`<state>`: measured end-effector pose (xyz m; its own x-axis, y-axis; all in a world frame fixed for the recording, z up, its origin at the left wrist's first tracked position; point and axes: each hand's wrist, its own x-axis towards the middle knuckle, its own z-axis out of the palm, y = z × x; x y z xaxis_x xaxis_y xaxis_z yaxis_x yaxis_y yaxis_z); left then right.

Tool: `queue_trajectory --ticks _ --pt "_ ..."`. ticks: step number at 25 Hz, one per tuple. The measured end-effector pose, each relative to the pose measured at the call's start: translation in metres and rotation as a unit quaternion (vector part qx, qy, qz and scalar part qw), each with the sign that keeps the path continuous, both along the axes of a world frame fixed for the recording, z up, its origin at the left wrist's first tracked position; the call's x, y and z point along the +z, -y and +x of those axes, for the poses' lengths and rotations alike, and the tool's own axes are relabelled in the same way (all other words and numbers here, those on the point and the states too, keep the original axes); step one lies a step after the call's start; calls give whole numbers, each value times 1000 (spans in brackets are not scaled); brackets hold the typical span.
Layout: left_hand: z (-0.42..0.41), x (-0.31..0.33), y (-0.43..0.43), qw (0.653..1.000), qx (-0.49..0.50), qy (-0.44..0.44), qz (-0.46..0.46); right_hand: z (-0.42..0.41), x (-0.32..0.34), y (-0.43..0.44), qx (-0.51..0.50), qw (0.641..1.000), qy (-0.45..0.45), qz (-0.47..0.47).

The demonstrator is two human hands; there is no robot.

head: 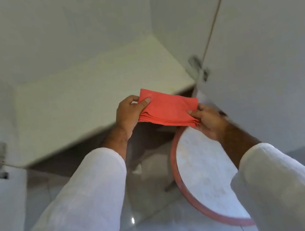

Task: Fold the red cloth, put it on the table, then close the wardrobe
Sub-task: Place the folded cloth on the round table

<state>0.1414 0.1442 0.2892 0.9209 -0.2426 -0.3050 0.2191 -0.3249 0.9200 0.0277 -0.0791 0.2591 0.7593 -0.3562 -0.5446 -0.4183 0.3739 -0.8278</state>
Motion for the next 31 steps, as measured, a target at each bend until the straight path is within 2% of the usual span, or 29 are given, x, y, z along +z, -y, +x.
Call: queue_trajectory --ticks 4,9,13,15,17,19,21,23,25,27,31 --pt "-62 -131 40 997 -50 -59 27 -72 -122 40 -19 996 -83 -32" --pt "-128 -296 90 983 -117 -108 88 -155 -250 78 -113 973 -176 -96" --pt "-167 -367 127 966 -168 -92 171 -196 -326 94 -131 928 -272 -220" --pt "-184 -393 141 954 -189 -70 221 -208 -356 99 -89 887 -330 -312" --pt "-191 -405 145 946 -185 -51 260 -210 -368 100 -54 856 -339 -385" --pt "-191 -394 142 938 -172 -24 299 -205 -361 97 -33 821 -311 -476" --pt "-184 -372 133 924 -166 29 343 -192 -343 90 63 775 -232 -585" --pt "-169 -341 123 903 -189 99 372 -158 -311 78 177 743 -144 -629" --pt "-147 -292 112 877 -206 189 390 -116 -256 61 218 719 -69 -656" --pt "-122 -228 106 843 -205 304 395 -86 -189 49 209 687 7 -696" --pt "-70 -64 106 746 -222 495 387 -68 -23 39 105 665 86 -735"
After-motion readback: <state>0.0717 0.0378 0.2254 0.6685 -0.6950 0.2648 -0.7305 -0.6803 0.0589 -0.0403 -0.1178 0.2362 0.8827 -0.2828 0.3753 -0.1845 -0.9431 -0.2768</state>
